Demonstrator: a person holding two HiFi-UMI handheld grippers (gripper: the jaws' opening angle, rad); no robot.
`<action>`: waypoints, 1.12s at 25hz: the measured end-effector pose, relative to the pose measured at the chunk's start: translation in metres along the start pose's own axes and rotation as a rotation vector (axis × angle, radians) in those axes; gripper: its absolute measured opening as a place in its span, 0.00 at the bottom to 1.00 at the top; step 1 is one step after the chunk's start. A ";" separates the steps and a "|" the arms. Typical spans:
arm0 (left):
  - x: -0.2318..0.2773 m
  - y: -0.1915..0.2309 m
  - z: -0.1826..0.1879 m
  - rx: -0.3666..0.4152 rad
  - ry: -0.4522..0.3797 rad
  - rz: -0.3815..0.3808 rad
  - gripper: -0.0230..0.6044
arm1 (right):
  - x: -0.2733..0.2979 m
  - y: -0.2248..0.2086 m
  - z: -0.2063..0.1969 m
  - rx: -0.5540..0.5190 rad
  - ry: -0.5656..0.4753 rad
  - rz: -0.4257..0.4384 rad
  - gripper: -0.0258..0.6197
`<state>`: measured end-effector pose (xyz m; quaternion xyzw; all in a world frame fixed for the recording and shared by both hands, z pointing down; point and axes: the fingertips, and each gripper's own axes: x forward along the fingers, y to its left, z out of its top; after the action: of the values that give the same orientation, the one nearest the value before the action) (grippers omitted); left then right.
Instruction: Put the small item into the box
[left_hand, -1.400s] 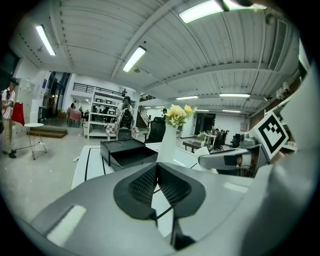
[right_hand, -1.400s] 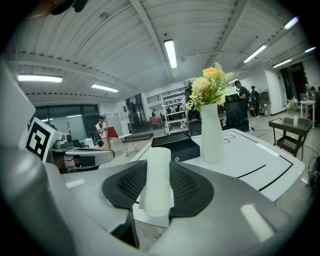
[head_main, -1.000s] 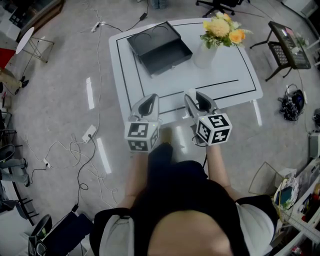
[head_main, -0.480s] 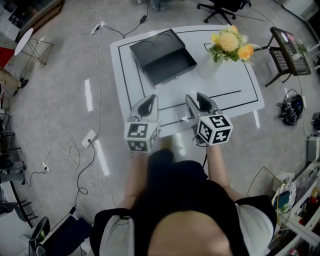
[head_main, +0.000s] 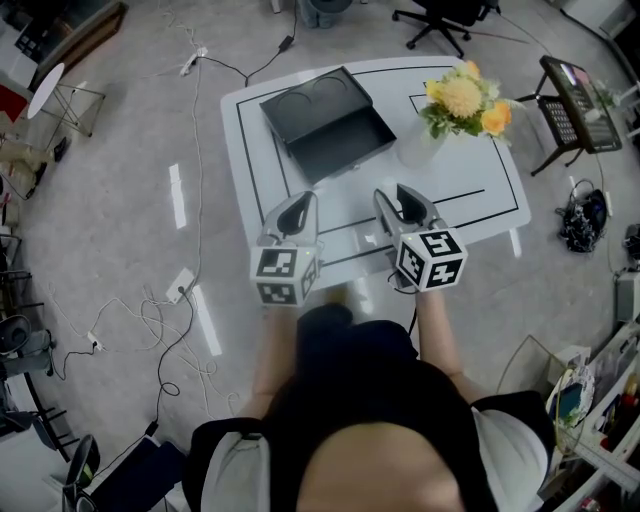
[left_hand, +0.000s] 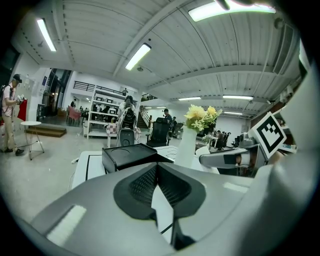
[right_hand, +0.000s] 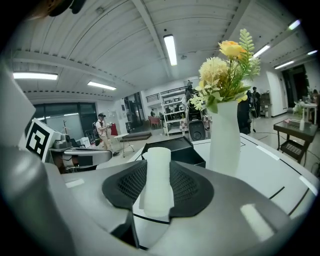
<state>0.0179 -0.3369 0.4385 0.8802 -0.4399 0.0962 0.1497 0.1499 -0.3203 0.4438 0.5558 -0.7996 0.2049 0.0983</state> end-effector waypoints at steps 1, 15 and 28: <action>0.001 0.001 0.001 0.001 -0.001 -0.002 0.05 | 0.001 0.000 0.002 -0.007 -0.002 -0.002 0.25; 0.015 0.009 0.007 0.011 -0.011 -0.042 0.05 | 0.009 0.005 0.016 -0.033 -0.030 -0.024 0.25; 0.018 0.008 0.002 -0.008 0.002 -0.048 0.05 | 0.017 0.005 0.020 -0.042 -0.007 -0.028 0.25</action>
<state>0.0216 -0.3556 0.4431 0.8899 -0.4187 0.0917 0.1559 0.1407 -0.3419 0.4311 0.5655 -0.7962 0.1846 0.1101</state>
